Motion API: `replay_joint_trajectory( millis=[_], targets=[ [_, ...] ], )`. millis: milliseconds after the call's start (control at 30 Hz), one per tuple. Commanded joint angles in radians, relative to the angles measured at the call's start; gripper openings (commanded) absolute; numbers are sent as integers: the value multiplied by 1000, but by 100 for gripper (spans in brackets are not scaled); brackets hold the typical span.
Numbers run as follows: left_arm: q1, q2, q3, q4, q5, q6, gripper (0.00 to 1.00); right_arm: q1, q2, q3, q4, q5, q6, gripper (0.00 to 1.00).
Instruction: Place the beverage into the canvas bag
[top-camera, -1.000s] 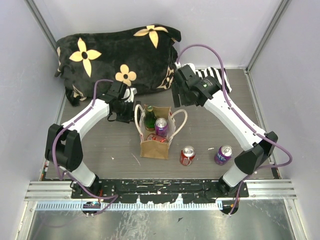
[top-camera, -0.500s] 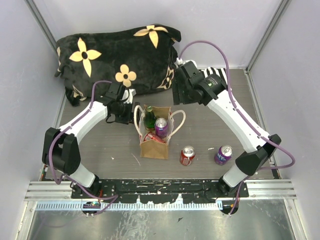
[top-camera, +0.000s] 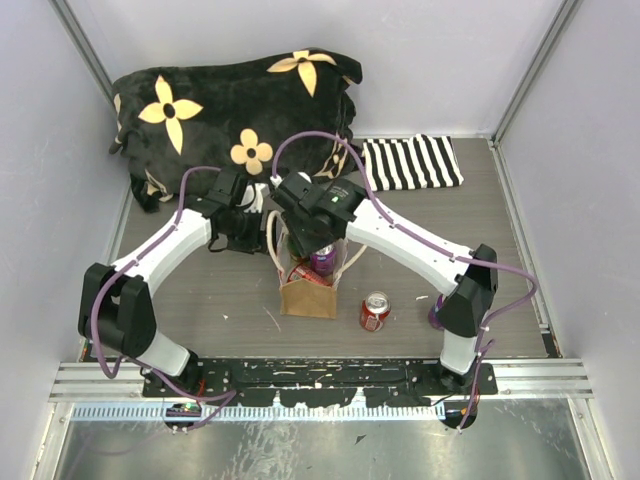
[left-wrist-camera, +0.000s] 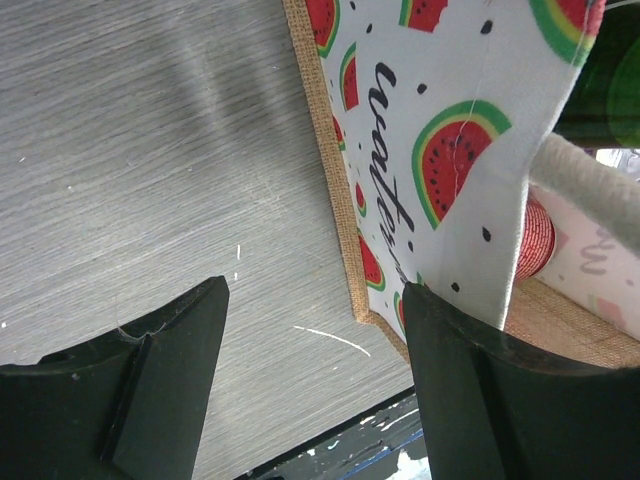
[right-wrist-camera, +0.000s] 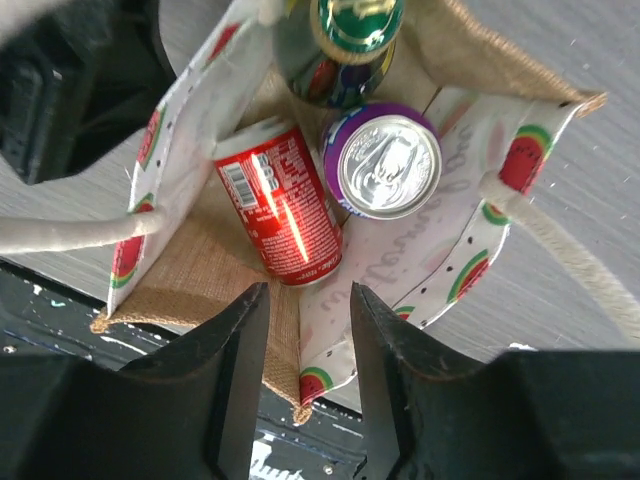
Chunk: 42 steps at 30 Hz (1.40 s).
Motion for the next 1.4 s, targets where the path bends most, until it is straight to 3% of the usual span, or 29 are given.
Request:
replay_joint_trajectory(
  millis=[0, 200, 367, 600, 1067, 1233, 1367],
  targets=[
    [-4, -39, -24, 11, 18, 12, 78, 15, -47, -63, 65, -43, 37, 43],
    [-4, -44, -32, 8, 20, 14, 78, 38, -78, -298, 186, -111, 68, 45],
    [-4, -48, -38, 6, 23, 14, 78, 42, -83, -432, 287, -130, 64, 56],
    [-4, -56, -36, -6, 23, 18, 77, 43, -32, -491, 366, -155, 4, 74],
    [-4, -68, -35, -6, 20, 16, 77, 44, 94, -599, 457, -197, -46, 80],
    [-4, -68, -32, -6, 20, 16, 77, 45, 105, -608, 460, -199, -44, 75],
    [-4, -66, -36, -5, 23, 16, 77, 45, 77, -586, 447, -179, -38, 45]
  ],
)
